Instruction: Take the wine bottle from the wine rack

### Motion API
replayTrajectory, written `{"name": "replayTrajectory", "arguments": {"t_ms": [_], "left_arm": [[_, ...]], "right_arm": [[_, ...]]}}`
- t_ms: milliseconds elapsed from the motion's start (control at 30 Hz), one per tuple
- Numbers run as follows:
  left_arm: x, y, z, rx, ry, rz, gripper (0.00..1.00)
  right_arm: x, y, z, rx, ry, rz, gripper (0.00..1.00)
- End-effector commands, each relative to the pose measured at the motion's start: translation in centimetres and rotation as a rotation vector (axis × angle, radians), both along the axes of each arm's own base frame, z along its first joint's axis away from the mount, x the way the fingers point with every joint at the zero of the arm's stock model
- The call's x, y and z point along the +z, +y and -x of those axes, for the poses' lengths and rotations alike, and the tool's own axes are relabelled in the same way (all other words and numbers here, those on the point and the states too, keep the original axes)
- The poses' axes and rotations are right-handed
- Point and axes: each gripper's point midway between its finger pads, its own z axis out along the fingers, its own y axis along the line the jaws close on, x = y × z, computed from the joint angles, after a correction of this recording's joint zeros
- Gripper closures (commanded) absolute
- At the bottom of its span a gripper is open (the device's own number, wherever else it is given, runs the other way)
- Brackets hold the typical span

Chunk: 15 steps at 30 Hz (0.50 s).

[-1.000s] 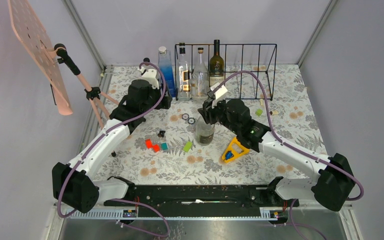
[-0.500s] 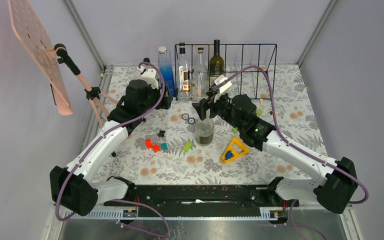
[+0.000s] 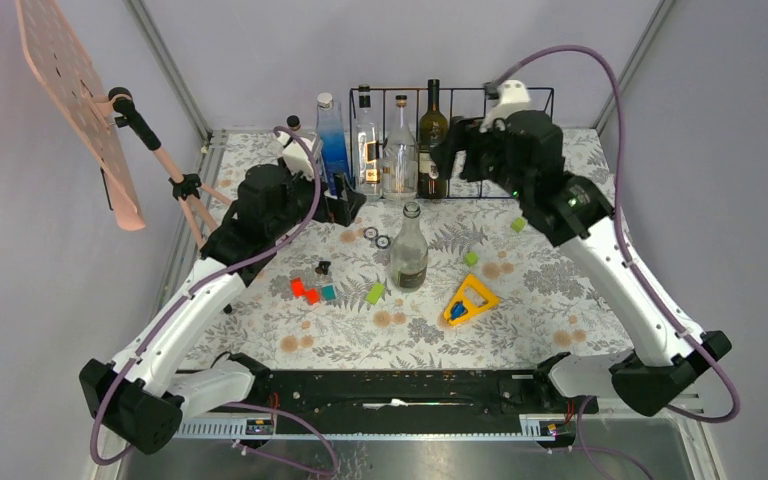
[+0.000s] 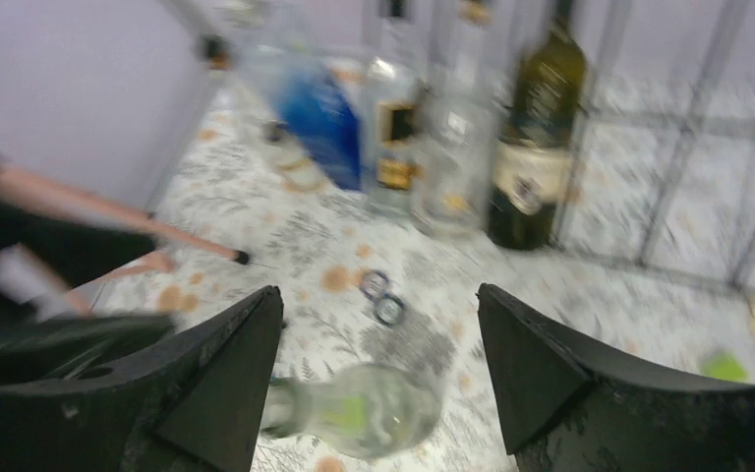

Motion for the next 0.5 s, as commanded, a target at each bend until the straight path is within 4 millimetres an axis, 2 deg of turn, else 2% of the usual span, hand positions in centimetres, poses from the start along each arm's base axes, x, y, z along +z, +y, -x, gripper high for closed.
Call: {"name": "replayTrajectory", "arguments": {"t_ms": [0, 33, 133, 267, 333, 467], "left_arm": [[5.0, -3.0, 2.0, -0.119, -0.11, 0.051, 0.01], [5.4, -3.7, 2.4, -0.139, -0.118, 0.054, 0.01], [6.7, -5.7, 3.7, -0.198, -0.14, 0.063, 0.01], [7.8, -8.3, 4.8, -0.269, -0.161, 0.067, 0.01], [7.7, -9.6, 4.8, -0.292, -0.161, 0.055, 0.01], [6.1, -11.5, 3.9, -0.314, -0.135, -0.018, 0.03]], "right_arm": [[-9.3, -6.8, -1.4, -0.22, 0.449, -0.11, 0.21], [-11.3, -7.7, -1.4, -0.251, 0.511, -0.135, 0.22], [-14.2, -9.6, -0.7, -0.283, 0.58, -0.171, 0.22], [-17.8, -10.1, 0.9, -0.284, 0.62, -0.155, 0.23], [-19.4, -10.3, 1.8, -0.285, 0.646, -0.144, 0.23], [-22.0, -10.5, 3.4, -0.274, 0.689, -0.133, 0.24]]}}
